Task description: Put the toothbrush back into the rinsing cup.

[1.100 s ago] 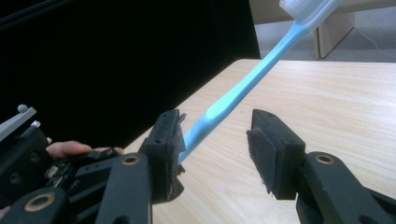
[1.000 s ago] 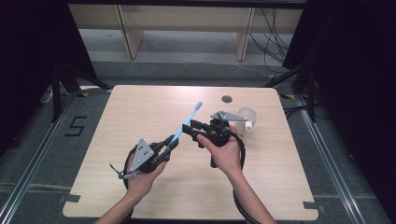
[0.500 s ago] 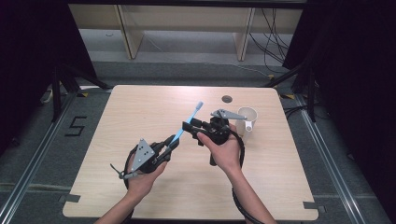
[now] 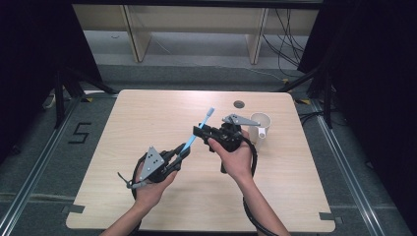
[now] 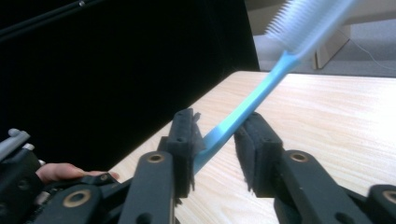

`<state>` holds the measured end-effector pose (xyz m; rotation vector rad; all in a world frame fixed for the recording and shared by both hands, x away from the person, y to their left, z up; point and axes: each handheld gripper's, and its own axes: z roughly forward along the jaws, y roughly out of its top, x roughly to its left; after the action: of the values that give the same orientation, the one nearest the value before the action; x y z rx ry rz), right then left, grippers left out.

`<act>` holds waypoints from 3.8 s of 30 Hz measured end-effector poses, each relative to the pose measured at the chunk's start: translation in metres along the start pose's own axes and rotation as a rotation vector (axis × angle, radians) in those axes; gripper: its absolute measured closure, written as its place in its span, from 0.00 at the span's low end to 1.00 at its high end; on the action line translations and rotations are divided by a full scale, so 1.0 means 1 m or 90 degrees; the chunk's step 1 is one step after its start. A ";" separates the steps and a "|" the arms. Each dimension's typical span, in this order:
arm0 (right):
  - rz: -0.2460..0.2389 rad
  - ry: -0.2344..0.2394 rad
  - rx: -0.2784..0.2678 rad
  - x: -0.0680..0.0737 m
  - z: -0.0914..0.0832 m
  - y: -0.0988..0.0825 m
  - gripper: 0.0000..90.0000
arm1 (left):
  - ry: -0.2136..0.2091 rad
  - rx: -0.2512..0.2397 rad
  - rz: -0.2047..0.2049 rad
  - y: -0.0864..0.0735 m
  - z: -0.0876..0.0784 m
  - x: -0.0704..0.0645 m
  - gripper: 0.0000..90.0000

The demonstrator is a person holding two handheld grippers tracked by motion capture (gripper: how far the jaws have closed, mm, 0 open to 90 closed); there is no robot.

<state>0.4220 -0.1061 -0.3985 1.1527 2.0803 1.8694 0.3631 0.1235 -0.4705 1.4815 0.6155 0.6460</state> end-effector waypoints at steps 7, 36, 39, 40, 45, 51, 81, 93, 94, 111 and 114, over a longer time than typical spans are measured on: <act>-0.024 0.022 -0.002 0.005 0.000 0.002 0.87 | -0.003 0.023 -0.003 -0.003 0.005 -0.001 0.86; -0.141 -0.029 -0.015 0.014 -0.009 0.004 0.95 | -0.001 0.066 0.027 0.003 -0.016 0.006 0.67; -0.166 -0.036 -0.019 0.012 -0.008 0.005 0.95 | 0.004 0.073 0.030 0.003 -0.019 0.008 0.65; -0.158 -0.041 -0.010 0.014 -0.010 0.004 0.95 | 0.006 0.084 0.031 0.002 -0.022 0.012 0.64; -0.170 -0.053 -0.014 0.012 -0.014 0.005 0.95 | 0.019 0.115 0.020 -0.002 -0.031 0.021 0.54; -0.181 -0.071 -0.019 0.008 -0.019 0.005 0.95 | 0.045 0.130 0.000 -0.006 -0.041 0.033 0.45; -0.201 -0.149 -0.059 -0.011 -0.059 0.009 0.95 | 0.148 0.127 -0.068 -0.019 -0.081 0.064 0.40; -0.205 -0.160 -0.052 -0.014 -0.065 0.010 0.95 | 0.164 0.129 -0.079 -0.025 -0.092 0.072 0.40; -0.213 -0.165 -0.055 -0.015 -0.066 0.010 0.95 | 0.164 0.123 -0.079 -0.025 -0.092 0.072 0.40; -0.203 -0.175 -0.055 -0.016 -0.073 0.013 0.95 | 0.168 0.131 -0.085 -0.023 -0.092 0.075 0.40; -0.189 -0.178 -0.053 -0.016 -0.074 0.012 0.95 | 0.169 0.127 -0.085 -0.022 -0.092 0.075 0.40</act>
<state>0.3979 -0.1761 -0.3765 0.9596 1.8821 1.5455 0.3491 0.2418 -0.4916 1.5347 0.9990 0.6986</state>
